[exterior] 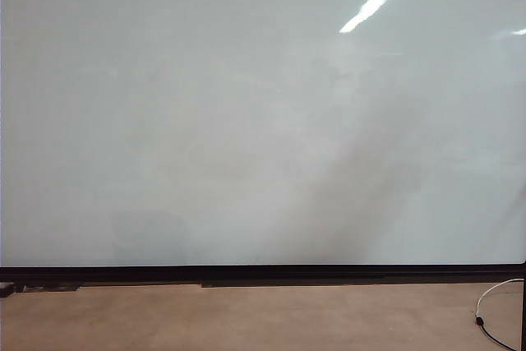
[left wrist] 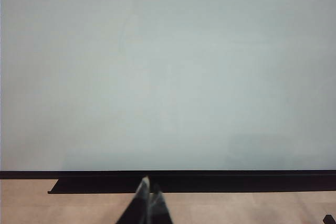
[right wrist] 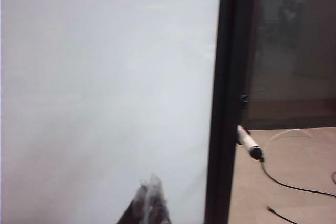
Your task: Pick up the pen on the shelf to the right of the whiteboard and draw a check mark.
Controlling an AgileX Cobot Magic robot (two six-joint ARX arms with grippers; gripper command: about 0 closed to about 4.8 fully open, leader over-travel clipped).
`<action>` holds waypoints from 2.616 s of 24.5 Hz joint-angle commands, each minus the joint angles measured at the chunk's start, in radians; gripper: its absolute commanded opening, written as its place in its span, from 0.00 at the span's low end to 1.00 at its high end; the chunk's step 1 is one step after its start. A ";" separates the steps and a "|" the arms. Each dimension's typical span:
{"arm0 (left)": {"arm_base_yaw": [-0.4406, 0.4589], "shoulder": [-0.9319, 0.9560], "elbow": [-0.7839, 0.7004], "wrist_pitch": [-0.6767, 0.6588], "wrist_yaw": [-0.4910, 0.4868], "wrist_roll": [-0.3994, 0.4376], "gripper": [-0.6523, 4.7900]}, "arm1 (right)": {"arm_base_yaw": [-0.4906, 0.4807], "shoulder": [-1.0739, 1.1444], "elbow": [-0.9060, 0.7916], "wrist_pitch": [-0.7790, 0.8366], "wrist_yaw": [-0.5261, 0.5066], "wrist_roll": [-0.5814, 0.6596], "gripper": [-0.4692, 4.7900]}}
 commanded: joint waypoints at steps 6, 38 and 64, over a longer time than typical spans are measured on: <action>0.000 0.000 0.003 0.013 0.000 0.005 0.11 | 0.000 0.038 0.005 0.021 0.043 -0.006 0.08; 0.000 0.000 0.003 0.013 0.000 0.005 0.11 | -0.230 0.731 0.055 0.658 -0.156 -0.053 0.21; 0.000 0.000 0.003 0.013 0.000 0.005 0.11 | -0.340 1.346 0.228 1.051 -0.309 -0.051 0.38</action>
